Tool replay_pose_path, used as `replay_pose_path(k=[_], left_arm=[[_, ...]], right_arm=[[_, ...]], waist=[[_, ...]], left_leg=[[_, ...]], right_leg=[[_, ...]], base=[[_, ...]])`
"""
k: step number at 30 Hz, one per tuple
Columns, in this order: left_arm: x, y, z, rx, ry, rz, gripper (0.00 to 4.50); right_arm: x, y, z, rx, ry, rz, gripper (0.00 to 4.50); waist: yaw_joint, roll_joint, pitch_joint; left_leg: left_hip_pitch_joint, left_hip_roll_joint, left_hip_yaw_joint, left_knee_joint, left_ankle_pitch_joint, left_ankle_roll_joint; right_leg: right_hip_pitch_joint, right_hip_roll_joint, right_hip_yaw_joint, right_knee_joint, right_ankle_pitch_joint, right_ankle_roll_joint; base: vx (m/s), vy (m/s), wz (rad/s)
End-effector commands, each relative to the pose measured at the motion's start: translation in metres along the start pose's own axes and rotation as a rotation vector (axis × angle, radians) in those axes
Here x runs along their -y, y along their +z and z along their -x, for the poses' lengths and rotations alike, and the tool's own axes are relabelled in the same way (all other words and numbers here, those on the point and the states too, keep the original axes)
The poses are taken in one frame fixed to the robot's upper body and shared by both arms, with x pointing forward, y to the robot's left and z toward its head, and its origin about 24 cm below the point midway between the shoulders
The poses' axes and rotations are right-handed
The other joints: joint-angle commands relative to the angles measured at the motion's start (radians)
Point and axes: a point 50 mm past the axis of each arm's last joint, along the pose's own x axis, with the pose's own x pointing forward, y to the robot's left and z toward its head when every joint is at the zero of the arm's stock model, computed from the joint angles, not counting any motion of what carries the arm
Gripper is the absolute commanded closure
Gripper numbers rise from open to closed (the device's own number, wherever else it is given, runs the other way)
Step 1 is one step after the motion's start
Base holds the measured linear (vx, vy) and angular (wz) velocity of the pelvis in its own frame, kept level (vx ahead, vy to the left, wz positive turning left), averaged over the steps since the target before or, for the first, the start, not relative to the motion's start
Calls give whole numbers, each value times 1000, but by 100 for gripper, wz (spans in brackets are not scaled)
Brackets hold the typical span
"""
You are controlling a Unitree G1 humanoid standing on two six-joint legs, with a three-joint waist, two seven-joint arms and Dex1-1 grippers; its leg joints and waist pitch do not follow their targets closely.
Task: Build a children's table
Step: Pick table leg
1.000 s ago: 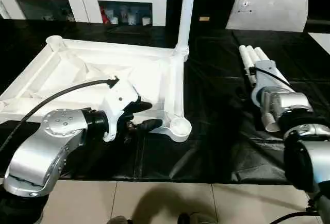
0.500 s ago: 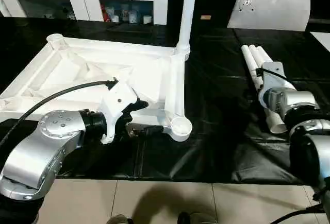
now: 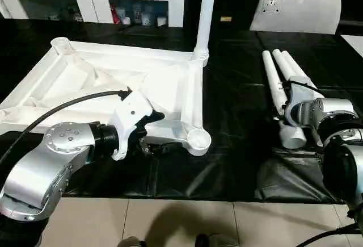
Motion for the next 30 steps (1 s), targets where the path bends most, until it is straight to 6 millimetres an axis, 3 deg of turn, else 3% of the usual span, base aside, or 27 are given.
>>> replay_pose_path(k=[1, 13, 17, 18, 20, 22, 24, 25, 29, 30], left_arm=[[0, 3, -1, 4, -4, -19, 0], [1, 4, -6, 22, -11, -25, 0], [-1, 5, -7, 33, -6, -25, 0], [-2, 6, -8, 39, -3, -24, 0], [-4, 6, -10, 49, 8, -22, 0], [-5, 6, -10, 54, 16, -18, 0], [-7, 7, -13, 72, 33, -10, 0], [-8, 7, -15, 75, 40, -12, 0], [-13, 9, -20, 94, 61, -9, 0], [-14, 10, -21, 98, 63, -8, 0]], right_arm=[[2, 3, 4, -19, 16, 3, 84], [4, -4, 3, -54, 52, -12, 192], [3, -5, 2, -34, 73, -39, 206], [1, -3, 1, -2, 99, -73, 233], [-4, 4, 1, 70, 147, -137, 239], [-6, 8, 1, 120, 172, -170, 254], [-14, 16, 2, 216, 250, -228, 262], [-16, 17, 2, 226, 269, -255, 262], [-24, 24, 3, 367, 300, -288, 264], [-24, 22, 1, 370, 278, -275, 264]], waist=[[0, -5, -67], [4, -3, -77], [6, 1, -81], [5, -1, -80], [7, 4, -80], [5, 2, -81], [6, 12, -81], [3, 8, -83], [6, 19, -86], [5, 16, -87]], left_leg=[[-3, 19, 4, -53, -92, 50], [-4, 20, 4, -46, -89, 38], [-2, 21, 3, -43, -112, 26], [-4, 20, 3, -43, -121, 23], [-4, 18, 2, -41, -140, 16], [-4, 19, 1, -40, -152, 12], [-1, 19, 1, -39, -159, 13], [-4, 18, 1, -39, -158, 17], [-1, 18, -1, -38, -149, 21], [-2, 18, 0, -38, -149, 22]], right_leg=[[77, -58, 45, -57, -156, -232], [79, -61, 45, -55, -177, -230], [78, -62, 45, -56, -211, -220], [77, -62, 44, -58, -223, -215], [76, -63, 45, -60, -251, -197], [75, -63, 44, -62, -271, -187], [72, -62, 43, -63, -270, -187], [75, -59, 42, -62, -264, -186], [73, -60, 41, -62, -252, -189], [73, -59, 40, -64, -250, -189]], base=[[0, 0, 0], [0, 0, 0], [0, 0, 0], [0, 0, 0], [0, 0, 0], [0, 0, 0], [0, 0, 0], [0, 0, 0], [0, 0, 0], [0, 0, 0]])
